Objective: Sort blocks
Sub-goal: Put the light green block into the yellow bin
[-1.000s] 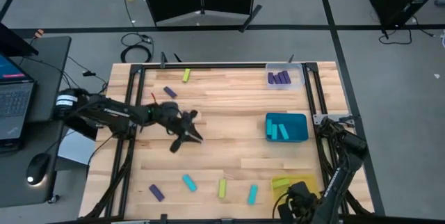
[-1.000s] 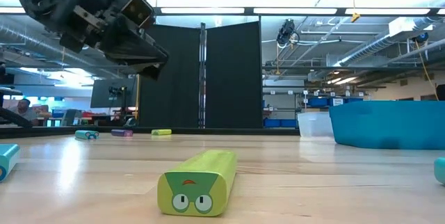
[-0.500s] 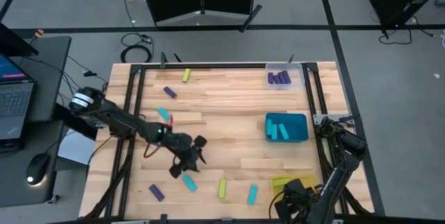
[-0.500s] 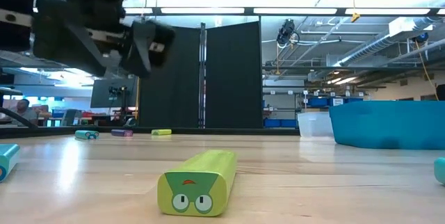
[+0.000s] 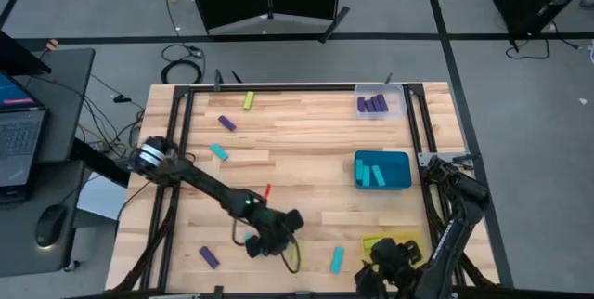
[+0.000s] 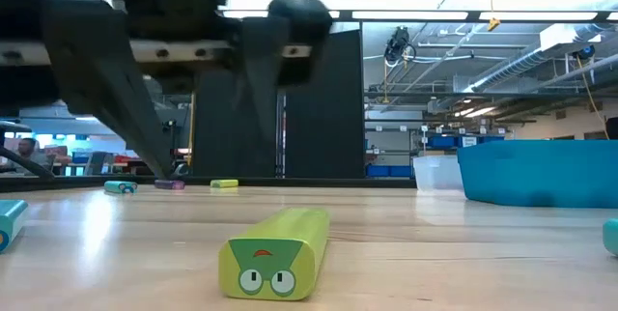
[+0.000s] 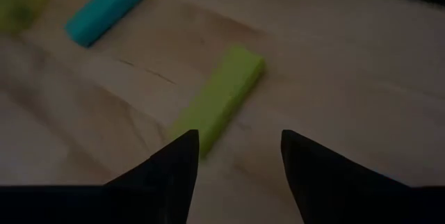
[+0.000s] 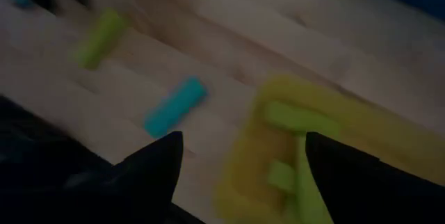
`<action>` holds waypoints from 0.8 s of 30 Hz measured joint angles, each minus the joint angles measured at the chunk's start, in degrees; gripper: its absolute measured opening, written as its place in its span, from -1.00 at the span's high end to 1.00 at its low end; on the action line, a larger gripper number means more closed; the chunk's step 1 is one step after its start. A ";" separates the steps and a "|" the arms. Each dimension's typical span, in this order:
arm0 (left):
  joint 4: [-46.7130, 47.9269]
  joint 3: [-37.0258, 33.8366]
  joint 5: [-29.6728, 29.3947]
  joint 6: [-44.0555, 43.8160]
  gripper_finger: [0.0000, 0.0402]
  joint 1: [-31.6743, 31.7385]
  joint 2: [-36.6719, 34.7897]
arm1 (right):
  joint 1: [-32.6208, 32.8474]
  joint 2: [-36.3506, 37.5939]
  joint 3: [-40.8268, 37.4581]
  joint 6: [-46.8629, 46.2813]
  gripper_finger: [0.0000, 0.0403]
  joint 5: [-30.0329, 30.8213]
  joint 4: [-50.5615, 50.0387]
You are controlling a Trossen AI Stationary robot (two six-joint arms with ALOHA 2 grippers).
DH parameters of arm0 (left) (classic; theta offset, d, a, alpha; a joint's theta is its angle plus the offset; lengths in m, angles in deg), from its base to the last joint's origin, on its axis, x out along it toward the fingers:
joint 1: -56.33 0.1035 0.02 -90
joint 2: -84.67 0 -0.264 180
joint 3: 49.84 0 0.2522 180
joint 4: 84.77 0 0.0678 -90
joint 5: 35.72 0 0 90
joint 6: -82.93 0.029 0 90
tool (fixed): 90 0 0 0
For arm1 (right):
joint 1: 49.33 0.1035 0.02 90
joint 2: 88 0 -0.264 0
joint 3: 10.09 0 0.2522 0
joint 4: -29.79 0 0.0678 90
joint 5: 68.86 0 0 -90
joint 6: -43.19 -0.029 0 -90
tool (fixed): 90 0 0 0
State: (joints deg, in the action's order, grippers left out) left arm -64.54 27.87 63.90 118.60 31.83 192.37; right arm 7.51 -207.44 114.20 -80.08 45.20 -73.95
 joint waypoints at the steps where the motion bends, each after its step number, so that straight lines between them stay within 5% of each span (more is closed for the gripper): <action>1: 1.13 1.73 -0.57 0.62 -0.06 -0.18 1.53 | -0.01 0.00 0.67 0.53 -0.57 1.85 -0.07; 10: 3.52 10.39 -1.97 5.06 -0.06 -0.76 9.09 | -0.01 0.01 6.76 9.43 -0.71 13.93 0.64; 24: 3.87 12.80 0.47 6.76 -0.06 0.26 13.16 | -0.25 0.02 7.44 12.94 -0.66 15.16 1.21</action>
State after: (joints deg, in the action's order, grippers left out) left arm -60.67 40.67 64.37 125.36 32.09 205.53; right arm 7.25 -207.42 121.64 -67.14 60.36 -72.74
